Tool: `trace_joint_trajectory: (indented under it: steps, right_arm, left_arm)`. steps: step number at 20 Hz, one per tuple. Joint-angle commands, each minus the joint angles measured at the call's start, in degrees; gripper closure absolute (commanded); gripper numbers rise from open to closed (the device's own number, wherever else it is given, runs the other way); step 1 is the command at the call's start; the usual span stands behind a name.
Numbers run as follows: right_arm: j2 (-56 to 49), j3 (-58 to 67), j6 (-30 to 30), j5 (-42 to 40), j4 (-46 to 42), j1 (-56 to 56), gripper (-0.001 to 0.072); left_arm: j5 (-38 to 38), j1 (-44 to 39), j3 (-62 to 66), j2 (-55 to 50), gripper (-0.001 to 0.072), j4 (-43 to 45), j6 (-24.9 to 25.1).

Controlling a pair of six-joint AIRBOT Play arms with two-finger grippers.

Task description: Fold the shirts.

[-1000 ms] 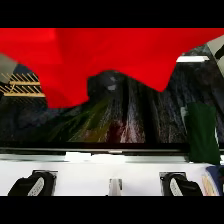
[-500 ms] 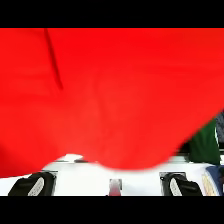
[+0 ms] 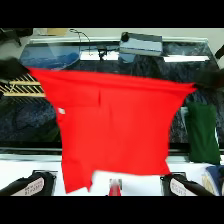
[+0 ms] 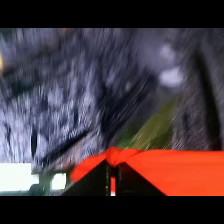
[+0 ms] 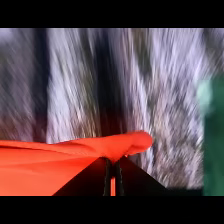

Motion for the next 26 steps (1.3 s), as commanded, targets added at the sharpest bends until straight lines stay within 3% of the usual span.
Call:
trace_joint_trajectory:
  steps: [1,4,9,11,13,18,20,22,24,26]
  right_arm:
    - [-14.5,-2.6,1.8,-5.1,-0.5,3.2,0.0688]
    - [-20.2,-2.6,5.2,-21.5,-0.2,5.8,0.0687]
    - [-21.8,-2.7,9.2,-48.2,0.0,5.8,0.0687]
    - [-22.9,-2.7,9.3,-53.9,0.1,5.8,0.0687]
    - [-23.9,-2.7,9.5,-56.9,0.9,5.8,0.0687]
    - [-27.6,-2.7,9.5,-48.3,2.8,5.8,0.0687]
    - [-27.7,-2.6,8.8,-44.0,2.6,5.8,0.0685]
    - [-25.8,-2.6,3.7,-39.2,2.1,5.7,0.0685]
    - [-24.2,-2.7,-1.0,-32.9,-0.2,5.7,0.0685]
    - [-24.7,-2.8,-1.6,-26.5,-0.7,5.7,0.0685]
  left_arm:
    - [3.9,-0.8,-8.5,-12.3,0.0675,-0.8,0.5]
    - [11.1,-0.8,-8.1,-19.6,0.0675,-4.9,0.6]
    - [35.1,-1.1,-8.1,-22.8,0.0675,-8.0,0.6]
    - [41.4,-1.5,-7.4,-24.4,0.0675,-8.9,0.6]
    - [42.6,-1.8,-5.6,-27.2,0.0674,-11.0,0.6]
    - [39.8,-3.6,-5.1,-32.1,0.0674,-12.4,0.7]
    - [36.4,-3.4,-4.9,-31.6,0.0675,-12.4,3.7]
    - [26.7,-2.6,-3.8,-30.2,0.0674,-12.4,9.4]
    - [13.2,-2.1,-3.1,-29.4,0.0674,-12.1,10.2]
    - [4.9,-3.0,-3.8,-29.8,0.0674,-9.8,10.1]
